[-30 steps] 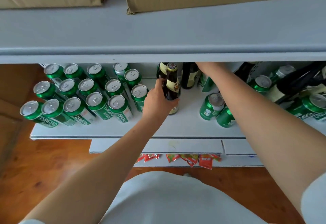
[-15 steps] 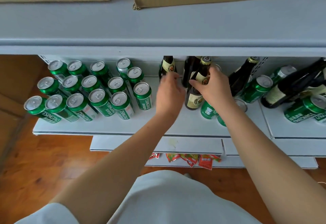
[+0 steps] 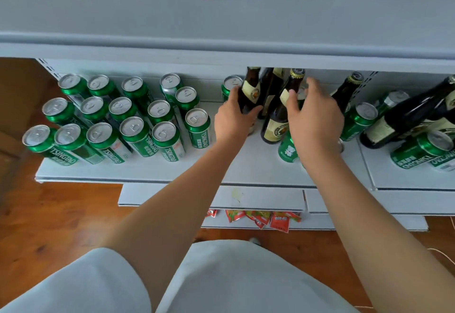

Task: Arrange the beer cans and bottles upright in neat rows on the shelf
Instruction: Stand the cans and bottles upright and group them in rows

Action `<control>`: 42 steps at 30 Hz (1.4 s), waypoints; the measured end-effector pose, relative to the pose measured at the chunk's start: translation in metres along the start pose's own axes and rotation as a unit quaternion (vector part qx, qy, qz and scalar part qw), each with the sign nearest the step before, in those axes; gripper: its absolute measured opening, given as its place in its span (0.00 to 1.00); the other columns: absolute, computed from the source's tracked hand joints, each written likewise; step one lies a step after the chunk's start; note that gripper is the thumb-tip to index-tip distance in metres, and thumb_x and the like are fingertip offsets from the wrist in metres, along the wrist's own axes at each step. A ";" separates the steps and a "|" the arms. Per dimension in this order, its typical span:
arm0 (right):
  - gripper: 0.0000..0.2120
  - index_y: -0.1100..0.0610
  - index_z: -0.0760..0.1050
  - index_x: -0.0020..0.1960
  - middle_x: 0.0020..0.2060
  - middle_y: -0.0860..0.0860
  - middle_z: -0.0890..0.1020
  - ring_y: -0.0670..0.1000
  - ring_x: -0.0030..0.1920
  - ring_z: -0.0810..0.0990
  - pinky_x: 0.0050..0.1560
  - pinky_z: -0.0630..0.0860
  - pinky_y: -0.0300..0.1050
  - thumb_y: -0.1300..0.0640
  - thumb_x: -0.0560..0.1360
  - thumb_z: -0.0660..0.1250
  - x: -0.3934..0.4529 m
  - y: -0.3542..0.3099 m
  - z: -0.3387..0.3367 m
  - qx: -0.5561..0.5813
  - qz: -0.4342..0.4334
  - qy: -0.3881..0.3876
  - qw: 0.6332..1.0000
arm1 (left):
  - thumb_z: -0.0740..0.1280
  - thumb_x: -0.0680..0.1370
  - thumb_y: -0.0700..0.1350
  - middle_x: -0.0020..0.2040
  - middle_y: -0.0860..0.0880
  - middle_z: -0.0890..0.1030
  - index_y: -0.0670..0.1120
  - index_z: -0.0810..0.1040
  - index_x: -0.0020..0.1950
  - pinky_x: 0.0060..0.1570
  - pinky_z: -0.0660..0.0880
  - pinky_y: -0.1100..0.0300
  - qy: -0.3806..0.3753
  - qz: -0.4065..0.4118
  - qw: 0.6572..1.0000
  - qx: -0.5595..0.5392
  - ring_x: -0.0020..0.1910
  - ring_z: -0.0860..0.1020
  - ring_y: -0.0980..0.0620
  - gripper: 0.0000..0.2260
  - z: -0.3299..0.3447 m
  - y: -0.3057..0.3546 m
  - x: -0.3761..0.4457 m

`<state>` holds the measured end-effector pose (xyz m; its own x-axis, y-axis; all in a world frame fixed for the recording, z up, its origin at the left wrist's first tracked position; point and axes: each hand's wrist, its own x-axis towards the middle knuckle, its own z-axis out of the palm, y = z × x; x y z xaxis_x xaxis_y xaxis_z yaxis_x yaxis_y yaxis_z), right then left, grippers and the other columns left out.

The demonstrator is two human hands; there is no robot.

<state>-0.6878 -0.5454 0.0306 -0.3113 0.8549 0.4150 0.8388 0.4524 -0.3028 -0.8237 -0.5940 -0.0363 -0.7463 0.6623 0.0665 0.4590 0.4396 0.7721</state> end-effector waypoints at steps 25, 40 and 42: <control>0.22 0.59 0.65 0.71 0.67 0.62 0.66 0.67 0.66 0.66 0.55 0.74 0.59 0.62 0.78 0.62 0.059 -0.139 0.163 -0.195 -0.052 -0.257 0.945 | 0.63 0.77 0.42 0.46 0.51 0.83 0.49 0.82 0.52 0.40 0.78 0.54 -0.020 0.073 0.997 0.030 0.40 0.81 0.50 0.09 -0.077 -0.086 -0.060; 0.39 0.62 0.62 0.71 0.65 0.63 0.71 0.62 0.64 0.71 0.63 0.70 0.53 0.42 0.71 0.73 0.056 -0.151 0.178 0.035 0.073 -0.257 0.963 | 0.74 0.70 0.55 0.52 0.46 0.79 0.50 0.79 0.60 0.54 0.66 0.47 0.013 0.231 0.920 0.316 0.54 0.74 0.41 0.20 -0.109 -0.131 0.000; 0.36 0.62 0.66 0.68 0.65 0.61 0.73 0.61 0.63 0.74 0.61 0.72 0.51 0.41 0.71 0.72 0.054 -0.159 0.180 0.095 0.100 -0.260 0.956 | 0.73 0.71 0.55 0.53 0.46 0.79 0.50 0.79 0.61 0.55 0.66 0.46 0.016 0.243 0.917 0.316 0.55 0.74 0.40 0.20 -0.110 -0.133 0.000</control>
<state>-0.9187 -0.5252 -0.0530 -0.3749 0.9174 -0.1338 0.8234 0.2631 -0.5028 -0.9375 -0.7186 -0.0694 -0.3879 0.8599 0.3318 0.9216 0.3672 0.1258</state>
